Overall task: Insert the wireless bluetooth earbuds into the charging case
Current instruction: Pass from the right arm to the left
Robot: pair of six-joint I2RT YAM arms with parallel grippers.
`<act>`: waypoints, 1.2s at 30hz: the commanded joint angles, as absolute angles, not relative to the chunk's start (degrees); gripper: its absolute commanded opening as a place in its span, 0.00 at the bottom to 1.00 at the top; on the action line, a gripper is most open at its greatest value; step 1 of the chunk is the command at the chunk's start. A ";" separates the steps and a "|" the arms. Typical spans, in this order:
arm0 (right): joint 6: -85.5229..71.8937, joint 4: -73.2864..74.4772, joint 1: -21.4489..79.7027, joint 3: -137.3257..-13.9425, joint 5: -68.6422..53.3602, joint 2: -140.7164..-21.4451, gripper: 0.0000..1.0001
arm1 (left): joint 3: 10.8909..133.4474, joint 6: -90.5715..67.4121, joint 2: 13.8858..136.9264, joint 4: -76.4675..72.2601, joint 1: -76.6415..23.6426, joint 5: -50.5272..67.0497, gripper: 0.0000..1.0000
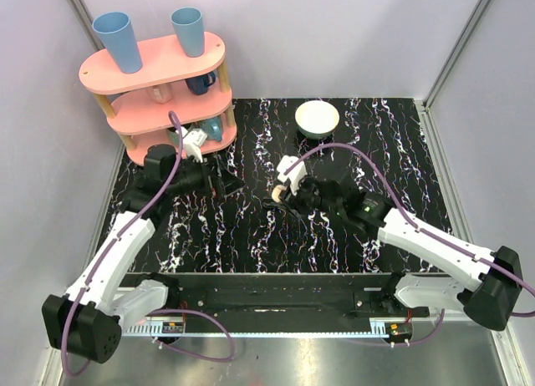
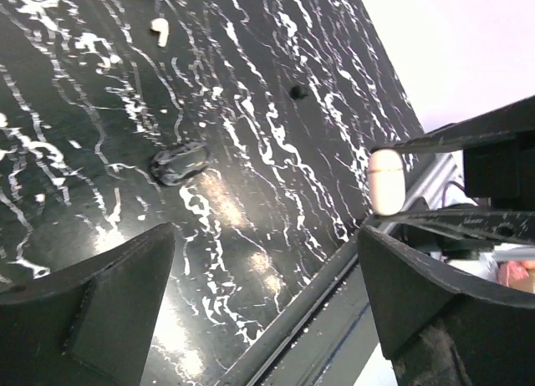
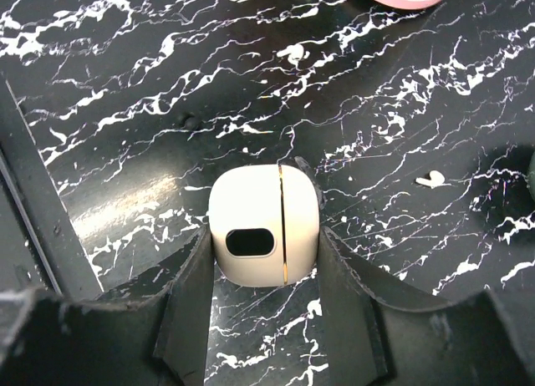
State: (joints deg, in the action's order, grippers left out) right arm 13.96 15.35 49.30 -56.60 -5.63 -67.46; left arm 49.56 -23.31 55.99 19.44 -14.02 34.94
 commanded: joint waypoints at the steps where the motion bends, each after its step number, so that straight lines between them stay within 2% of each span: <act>1: 19.86 9.59 53.17 -54.67 -2.47 -64.25 0.00 | 52.91 -26.36 57.92 13.89 -18.10 37.80 0.93; 12: 23.82 5.01 55.99 -50.89 -0.35 -62.58 0.00 | 52.12 -27.34 59.94 10.55 -26.71 39.90 0.88; 20: 23.12 4.22 56.25 -50.10 -0.26 -61.35 0.00 | 52.29 -26.81 62.84 9.49 -29.18 41.75 0.81; 29: 23.03 3.69 56.95 -50.01 -0.35 -61.61 0.00 | 53.79 -29.79 66.61 4.40 -31.55 42.45 0.79; 36: 22.85 3.43 57.13 -49.57 -0.26 -61.44 0.00 | 54.05 -29.80 67.94 4.22 -32.69 42.71 0.70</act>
